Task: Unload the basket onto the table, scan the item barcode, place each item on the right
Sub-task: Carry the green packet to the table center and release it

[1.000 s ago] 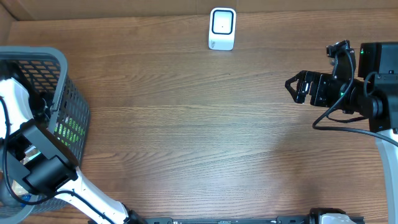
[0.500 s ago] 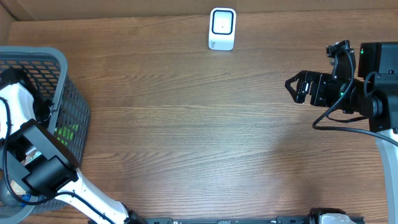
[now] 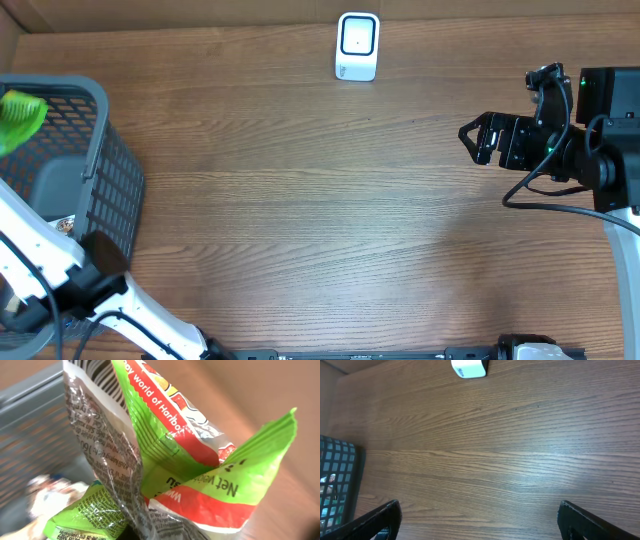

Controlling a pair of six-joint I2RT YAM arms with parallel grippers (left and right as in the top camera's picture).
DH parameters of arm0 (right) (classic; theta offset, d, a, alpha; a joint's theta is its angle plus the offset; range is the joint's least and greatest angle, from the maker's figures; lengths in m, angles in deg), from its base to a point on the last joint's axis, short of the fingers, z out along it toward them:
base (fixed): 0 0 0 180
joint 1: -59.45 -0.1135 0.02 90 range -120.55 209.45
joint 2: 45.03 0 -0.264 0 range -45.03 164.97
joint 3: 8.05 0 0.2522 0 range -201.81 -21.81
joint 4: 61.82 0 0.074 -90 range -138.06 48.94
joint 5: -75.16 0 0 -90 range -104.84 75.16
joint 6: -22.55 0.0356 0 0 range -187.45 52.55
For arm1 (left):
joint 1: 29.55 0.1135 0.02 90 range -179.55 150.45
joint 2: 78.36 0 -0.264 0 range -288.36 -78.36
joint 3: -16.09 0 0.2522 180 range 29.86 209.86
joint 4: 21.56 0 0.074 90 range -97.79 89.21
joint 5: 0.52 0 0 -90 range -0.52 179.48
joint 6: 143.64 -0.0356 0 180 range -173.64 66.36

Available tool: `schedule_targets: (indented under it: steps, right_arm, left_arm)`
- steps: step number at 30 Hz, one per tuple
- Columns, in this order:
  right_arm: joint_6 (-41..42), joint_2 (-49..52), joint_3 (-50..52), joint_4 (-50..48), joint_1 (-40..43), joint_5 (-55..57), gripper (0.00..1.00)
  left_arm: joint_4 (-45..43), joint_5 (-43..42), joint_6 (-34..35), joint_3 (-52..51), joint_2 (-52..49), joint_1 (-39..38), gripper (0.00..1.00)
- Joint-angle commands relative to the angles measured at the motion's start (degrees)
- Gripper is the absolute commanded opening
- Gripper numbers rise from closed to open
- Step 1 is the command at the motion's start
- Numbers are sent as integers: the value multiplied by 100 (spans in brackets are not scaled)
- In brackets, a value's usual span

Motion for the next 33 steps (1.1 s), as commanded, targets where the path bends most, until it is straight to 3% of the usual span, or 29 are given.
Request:
schedule_targets:
  steps: [1,5,9,10,18,21,23,25,26,27,33]
  right_arm:
    - [-2,-61,-144,-24,-11,-42,100]
    - [-2,-59,-144,-39,-11,-42,100]
    - [-2,-57,-144,-35,-11,-42,100]
    - [-4,-57,-144,-37,-11,-39,100]
    - [-9,-57,-140,-72,-11,-39,100]
    - [-15,-57,-140,-63,-11,-39,100]
    - [-24,-57,-140,-63,-11,-39,100]
    - [-24,-57,-140,-66,-11,-39,100]
    - [-24,-57,-140,-72,-11,-39,100]
    - [-24,-57,-140,-83,-11,-39,100]
    - [-24,-57,-140,-103,-11,-39,100]
  left_arm:
    - [22,-1036,-286,275,466,-787,4]
    - [22,-1010,-284,103,487,-2424,4]
    - [22,-520,-278,-802,295,-3943,4]
    - [22,-181,-92,-1563,92,-4634,4]
    - [-501,-195,793,-3694,-1241,-5995,4]
    - [-579,-330,791,-3821,-1644,-6190,7]
    - [-586,-328,791,-3821,-1751,-6249,17]
    - [-599,-326,756,-3786,-1727,-6247,45]
    - [-557,-323,649,-3650,-1668,-6223,66]
    - [-396,-319,553,-3331,-1565,-6148,76]
    - [26,-365,229,-1849,-870,-5652,88]
